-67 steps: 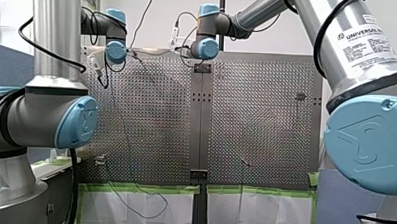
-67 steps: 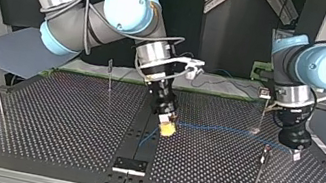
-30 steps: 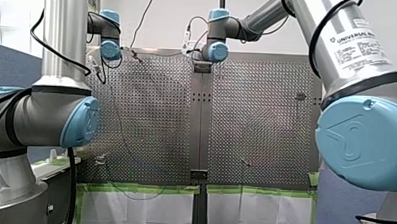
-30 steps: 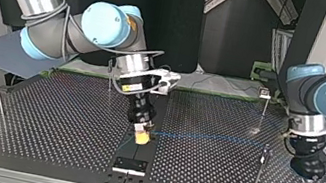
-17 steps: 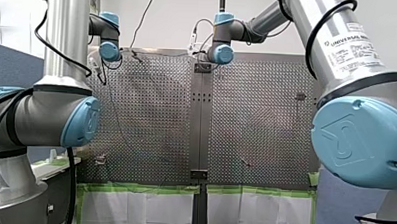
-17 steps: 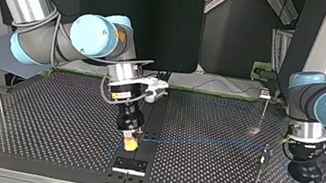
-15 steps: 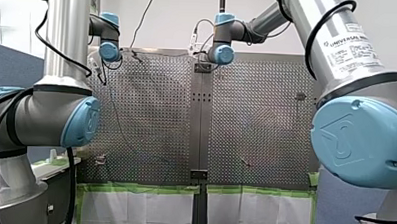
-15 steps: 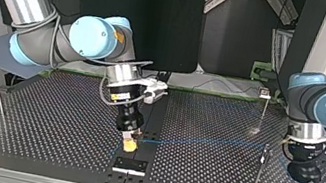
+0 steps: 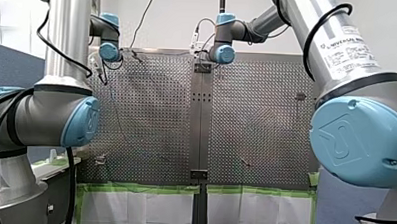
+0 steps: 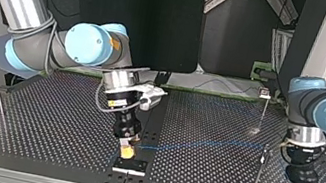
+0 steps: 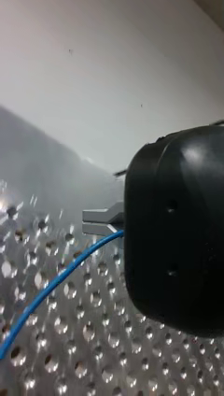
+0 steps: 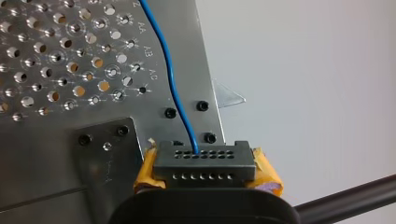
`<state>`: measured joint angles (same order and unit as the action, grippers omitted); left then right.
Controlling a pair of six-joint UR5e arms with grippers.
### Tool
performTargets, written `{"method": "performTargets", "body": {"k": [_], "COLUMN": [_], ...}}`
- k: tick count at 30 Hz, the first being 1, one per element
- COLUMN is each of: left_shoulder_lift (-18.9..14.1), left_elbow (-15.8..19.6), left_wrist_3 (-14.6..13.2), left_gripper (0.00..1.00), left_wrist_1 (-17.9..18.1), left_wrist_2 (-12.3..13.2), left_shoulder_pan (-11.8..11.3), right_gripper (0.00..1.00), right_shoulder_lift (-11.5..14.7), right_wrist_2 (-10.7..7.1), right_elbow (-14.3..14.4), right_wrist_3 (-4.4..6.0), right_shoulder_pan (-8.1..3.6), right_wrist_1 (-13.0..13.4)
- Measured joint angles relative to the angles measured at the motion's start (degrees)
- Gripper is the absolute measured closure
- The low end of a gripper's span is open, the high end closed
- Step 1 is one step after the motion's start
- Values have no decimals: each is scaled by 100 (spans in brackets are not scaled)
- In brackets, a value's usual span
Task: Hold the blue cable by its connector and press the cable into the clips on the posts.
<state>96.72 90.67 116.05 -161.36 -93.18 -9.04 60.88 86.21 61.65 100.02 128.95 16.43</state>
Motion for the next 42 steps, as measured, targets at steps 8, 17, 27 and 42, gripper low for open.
{"method": "performTargets", "body": {"k": [8, 17, 27, 42], "left_shoulder_lift": [155, 158, 157, 111], "left_elbow": [-93, -95, -96, -89], "left_wrist_3": [-96, -93, -27, 371], "left_gripper": [100, 89, 68, 0], "left_wrist_1": [-108, -119, -126, -475], "left_wrist_2": [77, 90, 259, 605], "left_shoulder_pan": [3, 2, 12, -5], "right_gripper": [100, 100, 100, 100], "right_shoulder_lift": [-64, -70, -71, -69], "right_wrist_2": [-39, -42, -42, -42], "right_elbow": [-90, -103, -102, -103], "right_wrist_3": [35, 37, 36, 27], "right_shoulder_pan": [-13, -8, 8, 32], "right_wrist_1": [-86, -163, -208, -230]}}
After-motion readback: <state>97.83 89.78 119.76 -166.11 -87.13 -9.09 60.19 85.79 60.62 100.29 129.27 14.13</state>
